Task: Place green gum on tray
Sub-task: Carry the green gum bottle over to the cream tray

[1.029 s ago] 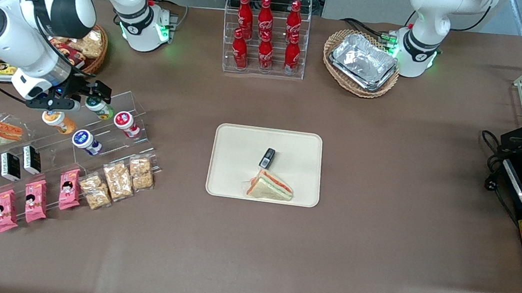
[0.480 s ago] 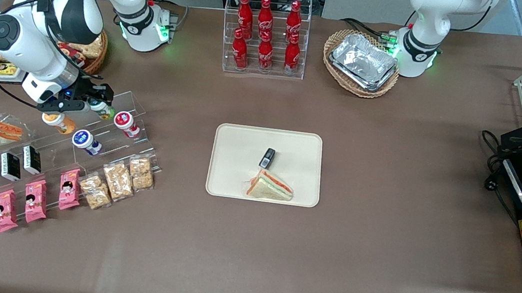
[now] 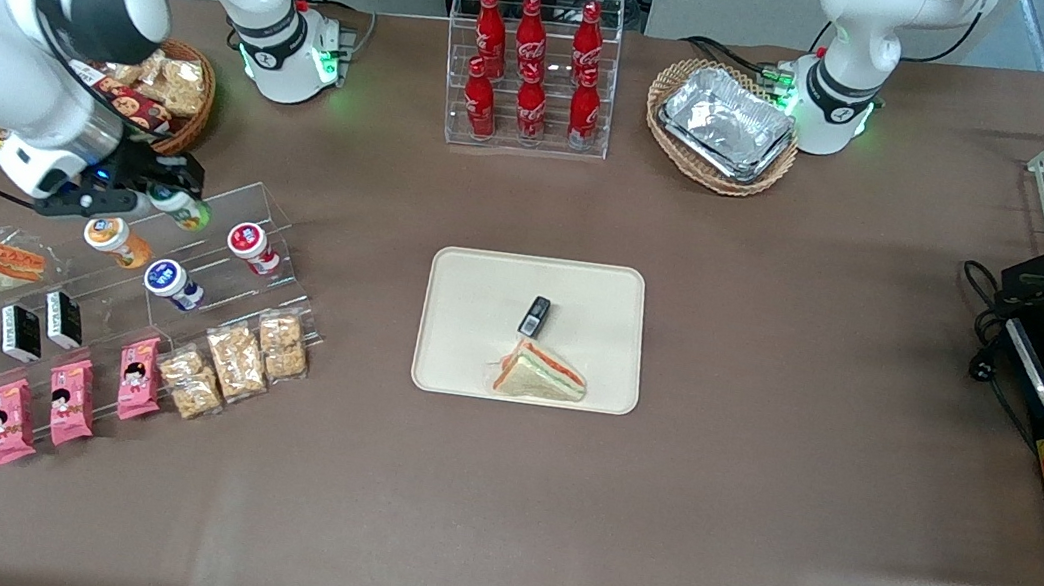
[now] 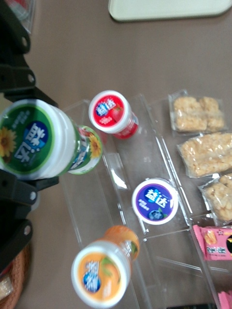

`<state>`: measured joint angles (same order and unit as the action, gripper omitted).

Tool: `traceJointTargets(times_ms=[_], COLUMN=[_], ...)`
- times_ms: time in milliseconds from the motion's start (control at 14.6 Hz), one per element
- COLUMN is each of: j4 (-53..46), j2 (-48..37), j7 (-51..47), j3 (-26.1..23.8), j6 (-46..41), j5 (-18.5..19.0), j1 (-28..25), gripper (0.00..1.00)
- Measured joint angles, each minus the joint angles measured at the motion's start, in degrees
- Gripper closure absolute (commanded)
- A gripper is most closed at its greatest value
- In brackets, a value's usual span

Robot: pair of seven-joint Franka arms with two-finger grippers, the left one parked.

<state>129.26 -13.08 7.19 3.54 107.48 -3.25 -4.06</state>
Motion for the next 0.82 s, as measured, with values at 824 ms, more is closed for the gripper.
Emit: traceJointTargets(times_ms=[824], j4=[-33.78], j2=[12.83], j7=[-19.76], j3=[-9.58], j6=[-26.27], j5=[-5.26], j1=[-3.65], gripper=[0.76])
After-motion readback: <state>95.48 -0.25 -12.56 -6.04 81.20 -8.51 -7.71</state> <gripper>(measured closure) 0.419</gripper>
